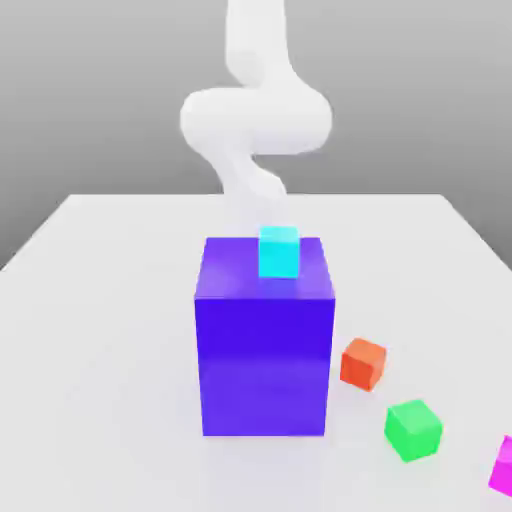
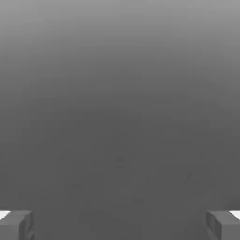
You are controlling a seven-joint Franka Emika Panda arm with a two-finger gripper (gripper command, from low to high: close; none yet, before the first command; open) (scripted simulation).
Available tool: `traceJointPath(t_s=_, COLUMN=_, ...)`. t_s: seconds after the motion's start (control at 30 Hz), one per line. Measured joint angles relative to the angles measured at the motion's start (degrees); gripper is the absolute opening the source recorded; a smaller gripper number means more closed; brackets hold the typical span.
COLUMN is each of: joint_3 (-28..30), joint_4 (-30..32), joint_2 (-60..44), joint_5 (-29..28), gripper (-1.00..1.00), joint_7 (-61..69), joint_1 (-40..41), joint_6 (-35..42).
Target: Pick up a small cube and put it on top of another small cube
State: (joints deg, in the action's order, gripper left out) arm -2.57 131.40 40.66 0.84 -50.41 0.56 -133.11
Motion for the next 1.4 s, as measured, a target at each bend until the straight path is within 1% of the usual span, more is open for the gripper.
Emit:
traceJointPath(t_s=0.2, joint_3=-7.2, joint_4=-0.9, joint_2=-12.5, joint_5=0.8, gripper=0.00, joint_7=-12.1, joint_1=1.4, joint_6=-3.3)
traceJointPath(t_s=0.3, joint_3=-10.7, joint_4=-1.3, joint_2=-18.6, joint_5=0.1, gripper=0.00, joint_7=-18.9, joint_1=1.8, joint_6=-4.9)
traceJointPath(t_s=0.43, joint_3=-15.4, joint_4=-1.9, joint_2=-26.8, joint_5=-2.2, gripper=0.00, joint_7=-28.7, joint_1=2.0, joint_6=-7.1)
traceJointPath(t_s=0.6, joint_3=-19.4, joint_4=-2.7, joint_2=-37.6, joint_5=-7.1, gripper=0.00, joint_7=-42.5, joint_1=0.1, joint_6=-9.6)
traceJointPath(t_s=0.7, joint_3=-20.1, joint_4=-3.2, joint_2=-44.3, joint_5=-10.5, gripper=0.00, joint_7=-51.1, joint_1=-2.7, joint_6=-11.0)
traceJointPath(t_s=0.9, joint_3=-18.9, joint_4=-4.2, joint_2=-57.3, joint_5=-15.6, gripper=0.00, joint_7=-67.0, joint_1=-9.1, joint_6=-13.8)
traceJointPath(t_s=1.0, joint_3=-17.8, joint_4=-4.7, joint_2=-63.5, joint_5=-16.7, gripper=0.00, joint_7=-73.9, joint_1=-13.2, joint_6=-15.4)
traceJointPath(t_s=1.13, joint_3=-13.9, joint_4=-6.5, joint_2=-71.7, joint_5=-20.1, gripper=0.00, joint_7=-78.2, joint_1=-17.2, joint_6=-20.6)
traceJointPath(t_s=1.17, joint_3=-13.1, joint_4=-6.9, joint_2=-73.3, joint_5=-20.9, gripper=-1.00, joint_7=-78.8, joint_1=-17.9, joint_6=-21.8)
traceJointPath(t_s=1.4, joint_3=-13.0, joint_4=-6.9, joint_2=-73.5, joint_5=-21.0, gripper=-1.00, joint_7=-78.9, joint_1=-18.0, joint_6=-22.0)
